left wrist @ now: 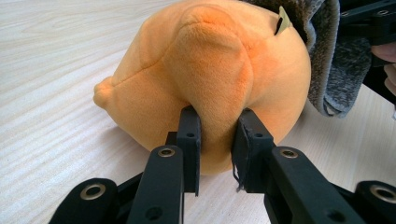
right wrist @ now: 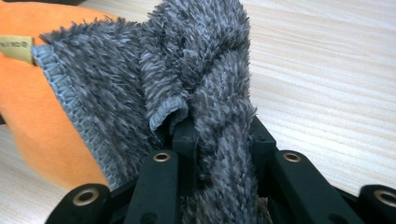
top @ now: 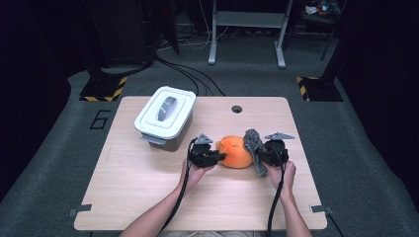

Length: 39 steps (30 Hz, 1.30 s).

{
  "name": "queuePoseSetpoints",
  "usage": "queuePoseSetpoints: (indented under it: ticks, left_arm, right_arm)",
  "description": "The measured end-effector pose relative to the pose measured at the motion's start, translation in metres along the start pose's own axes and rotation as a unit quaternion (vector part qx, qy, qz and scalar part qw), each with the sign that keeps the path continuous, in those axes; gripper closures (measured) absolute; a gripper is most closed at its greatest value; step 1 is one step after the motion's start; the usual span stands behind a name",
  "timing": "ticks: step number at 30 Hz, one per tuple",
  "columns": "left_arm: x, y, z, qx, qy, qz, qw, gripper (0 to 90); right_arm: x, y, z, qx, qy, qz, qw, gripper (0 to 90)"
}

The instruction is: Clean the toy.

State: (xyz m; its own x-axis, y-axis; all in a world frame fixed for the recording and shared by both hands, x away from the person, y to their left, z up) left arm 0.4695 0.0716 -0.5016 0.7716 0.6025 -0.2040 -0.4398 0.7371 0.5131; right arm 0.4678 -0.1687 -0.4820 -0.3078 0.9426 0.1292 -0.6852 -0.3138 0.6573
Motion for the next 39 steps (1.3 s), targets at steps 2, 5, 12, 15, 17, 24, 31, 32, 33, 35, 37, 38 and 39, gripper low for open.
queuePoseSetpoints:
  ticks: [2, 5, 12, 15, 17, 24, 31, 32, 33, 35, 37, 38, 39]
  left_arm:
    - [0.0, 0.0, 0.0, 0.0, 0.0, -0.001, 1.0, 73.6]
    - [0.0, 0.0, 0.0, 0.002, -0.001, -0.002, 1.0, 73.5]
    - [0.0, 0.001, 0.0, 0.007, -0.006, 0.002, 1.0, 71.3]
    - [-0.004, 0.004, 0.002, 0.011, -0.019, 0.011, 0.9997, 49.4]
    - [-0.008, 0.006, 0.004, 0.008, -0.036, 0.022, 0.9991, 44.4]
    - [-0.013, 0.001, 0.012, 0.013, -0.054, 0.056, 0.9968, 34.3]
    - [0.004, -0.001, 0.008, 0.006, -0.016, 0.05, 0.9986, 59.2]
    - [0.007, -0.001, 0.007, 0.007, -0.012, 0.05, 0.9987, 60.3]
    - [0.01, -0.001, 0.007, 0.007, -0.007, 0.052, 0.9986, 60.9]
    - [0.014, -0.002, 0.005, 0.007, 0.008, 0.048, 0.9988, 61.1]
    - [0.016, -0.002, 0.005, 0.003, 0.015, 0.046, 0.9988, 61.1]
    - [0.017, -0.003, 0.005, 0.002, 0.018, 0.042, 0.999, 61.2]
    - [0.017, -0.003, 0.005, 0.003, 0.017, 0.041, 0.999, 61.2]
  right_arm:
    - [-0.002, -0.001, -0.001, 0.003, 0.0, -0.002, 1.0, 71.1]
    - [-0.004, -0.003, -0.002, 0.006, -0.002, -0.007, 1.0, 71.1]
    - [-0.009, -0.005, -0.006, 0.006, -0.018, 0.002, 0.9998, 71.2]
    - [-0.008, -0.003, -0.005, 0.002, -0.01, 0.001, 0.9999, 71.2]
    - [-0.007, -0.002, -0.004, 0.001, -0.01, 0.003, 0.9999, 71.2]
    - [0.0, -0.002, -0.002, -0.002, -0.01, 0.013, 0.9999, 71.2]
    - [0.001, 0.0, 0.001, -0.008, -0.022, 0.032, 0.9992, 71.2]
    - [0.0, 0.003, 0.003, -0.016, -0.026, 0.034, 0.999, 71.1]
    - [0.0, 0.006, 0.005, -0.022, -0.03, 0.032, 0.9988, 71.2]
    - [-0.001, 0.012, 0.008, -0.038, -0.036, 0.034, 0.998, 71.2]
    - [0.0, 0.016, 0.009, -0.047, -0.036, 0.033, 0.9977, 71.1]
    - [0.002, 0.017, 0.01, -0.049, -0.031, 0.034, 0.9977, 71.2]
    - [0.003, 0.018, 0.01, -0.051, -0.03, 0.035, 0.9977, 71.1]
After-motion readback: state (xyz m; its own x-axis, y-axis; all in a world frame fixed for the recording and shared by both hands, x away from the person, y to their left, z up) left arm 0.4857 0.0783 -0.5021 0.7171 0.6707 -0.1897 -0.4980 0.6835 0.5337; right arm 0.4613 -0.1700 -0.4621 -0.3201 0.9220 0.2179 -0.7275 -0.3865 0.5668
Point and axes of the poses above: each handheld gripper's, and its own axes: y roughly backward along the jaws, z roughly out of its top, x roughly to its left, the point moved 3 cm from there along -y, roughly forward along the jaws, and after that the axes turned 6 degrees about -y, right-handed, at the moved point
